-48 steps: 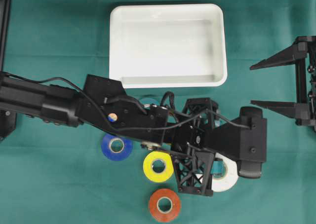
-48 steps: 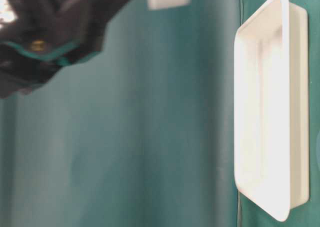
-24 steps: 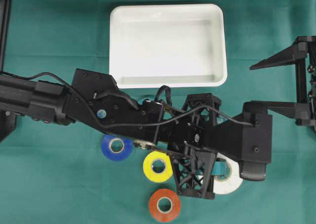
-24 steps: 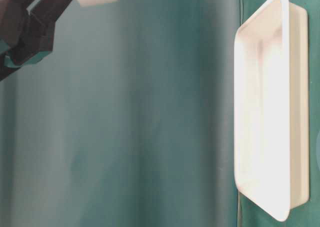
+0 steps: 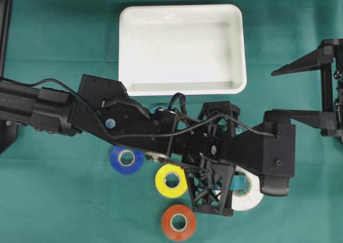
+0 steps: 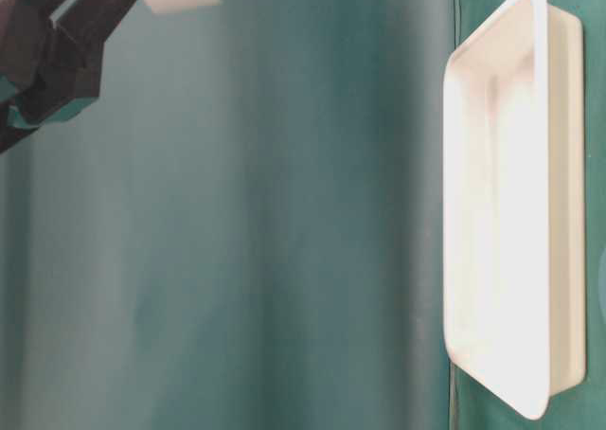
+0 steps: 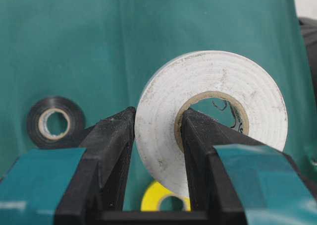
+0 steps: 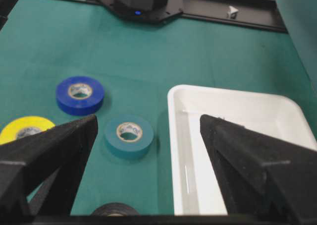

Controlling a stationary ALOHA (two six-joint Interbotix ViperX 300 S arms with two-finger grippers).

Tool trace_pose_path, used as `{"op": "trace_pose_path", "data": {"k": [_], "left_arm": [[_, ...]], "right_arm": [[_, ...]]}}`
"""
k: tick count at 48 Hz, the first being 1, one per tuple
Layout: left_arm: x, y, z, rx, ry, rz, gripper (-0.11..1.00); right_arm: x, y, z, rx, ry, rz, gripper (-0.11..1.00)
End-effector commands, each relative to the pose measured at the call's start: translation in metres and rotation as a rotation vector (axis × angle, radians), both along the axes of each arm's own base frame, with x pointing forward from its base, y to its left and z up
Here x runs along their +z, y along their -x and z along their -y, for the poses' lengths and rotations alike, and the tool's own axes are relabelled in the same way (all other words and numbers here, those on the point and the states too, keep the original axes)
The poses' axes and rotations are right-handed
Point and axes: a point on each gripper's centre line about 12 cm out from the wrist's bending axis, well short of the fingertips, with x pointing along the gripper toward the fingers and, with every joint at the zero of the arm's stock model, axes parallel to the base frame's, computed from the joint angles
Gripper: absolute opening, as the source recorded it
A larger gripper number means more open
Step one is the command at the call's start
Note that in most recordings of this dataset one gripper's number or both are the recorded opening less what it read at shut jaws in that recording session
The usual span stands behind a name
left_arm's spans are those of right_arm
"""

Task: Pick up the tape from a random location and place it into the white case.
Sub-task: 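Close the left gripper on the white roll's rim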

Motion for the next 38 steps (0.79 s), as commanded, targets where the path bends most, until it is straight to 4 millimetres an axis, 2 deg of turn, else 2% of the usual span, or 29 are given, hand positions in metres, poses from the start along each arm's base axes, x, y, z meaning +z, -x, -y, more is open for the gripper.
{"op": "trace_pose_path", "data": {"k": [1, 25, 38], "left_arm": [[0.04, 0.012, -0.001, -0.002, 0.016, 0.089, 0.24], [0.039, 0.014, -0.002, 0.001, 0.016, 0.083, 0.23], [0.037, 0.026, 0.002, -0.009, 0.017, 0.069, 0.24]], "right_arm": [[0.011, -0.003, 0.0, 0.0, 0.002, 0.029, 0.92], [0.012, -0.003, 0.0, 0.0, 0.002, 0.032, 0.92], [0.013, -0.002, 0.0, 0.0, 0.003, 0.035, 0.92]]}}
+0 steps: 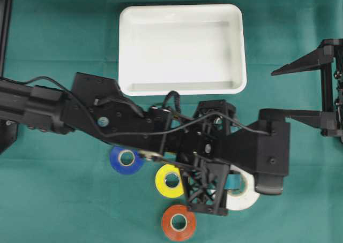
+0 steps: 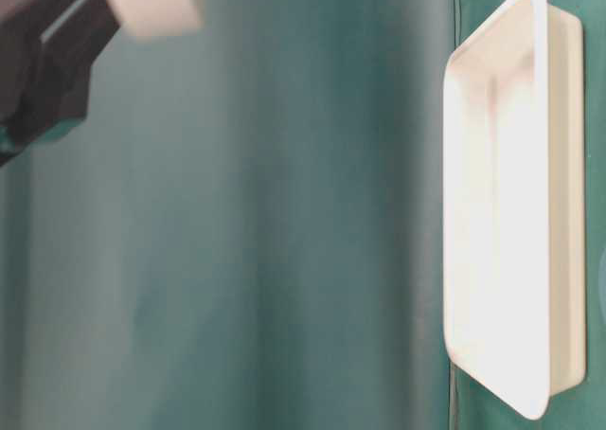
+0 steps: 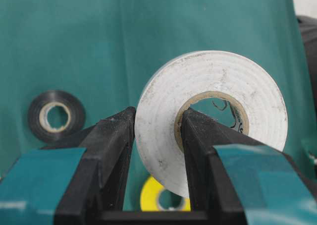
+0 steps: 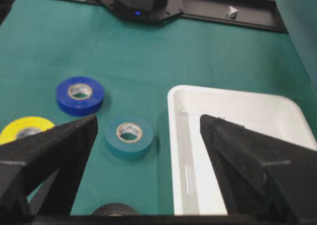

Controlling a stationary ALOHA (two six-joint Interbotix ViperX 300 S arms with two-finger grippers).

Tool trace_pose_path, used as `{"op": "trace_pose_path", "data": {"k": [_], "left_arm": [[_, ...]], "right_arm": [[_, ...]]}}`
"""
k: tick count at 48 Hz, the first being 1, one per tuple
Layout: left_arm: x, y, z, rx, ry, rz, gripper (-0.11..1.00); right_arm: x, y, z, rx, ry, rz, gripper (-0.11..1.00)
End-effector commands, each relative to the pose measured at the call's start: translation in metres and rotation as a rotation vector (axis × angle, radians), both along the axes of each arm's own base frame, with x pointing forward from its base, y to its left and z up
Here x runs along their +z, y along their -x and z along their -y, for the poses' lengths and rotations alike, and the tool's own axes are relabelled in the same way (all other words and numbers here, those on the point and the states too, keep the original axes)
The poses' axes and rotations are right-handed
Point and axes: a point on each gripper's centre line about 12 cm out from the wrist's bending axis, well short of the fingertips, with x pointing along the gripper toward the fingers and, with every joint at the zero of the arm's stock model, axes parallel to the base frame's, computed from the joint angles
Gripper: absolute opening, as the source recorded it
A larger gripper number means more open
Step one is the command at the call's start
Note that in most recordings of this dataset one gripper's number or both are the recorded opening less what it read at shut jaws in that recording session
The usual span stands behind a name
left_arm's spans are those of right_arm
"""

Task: Pick up the tape from a random location and place it into the white case.
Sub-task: 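Close the left gripper on the white roll's rim, then lift the white roll and carry it over the white tray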

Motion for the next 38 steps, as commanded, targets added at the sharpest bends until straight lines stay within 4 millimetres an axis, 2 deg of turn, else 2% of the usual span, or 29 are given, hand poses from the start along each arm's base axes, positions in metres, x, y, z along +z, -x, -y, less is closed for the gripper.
{"op": "trace_pose_path", "data": {"k": [1, 16, 26, 38], "left_arm": [[0.031, 0.016, 0.003, -0.01, 0.015, 0.066, 0.24], [0.019, 0.05, 0.007, -0.026, 0.023, 0.03, 0.24], [0.008, 0.075, 0.003, 0.004, 0.056, 0.028, 0.24], [0.004, 0.081, -0.003, 0.017, 0.062, 0.046, 0.24]], "right_arm": [[0.012, -0.002, 0.0, 0.0, 0.002, 0.034, 0.92], [0.014, -0.002, 0.0, 0.0, 0.003, 0.04, 0.92], [0.016, -0.002, 0.0, 0.0, 0.003, 0.043, 0.92], [0.017, -0.002, 0.0, -0.001, 0.004, 0.046, 0.92]]}}
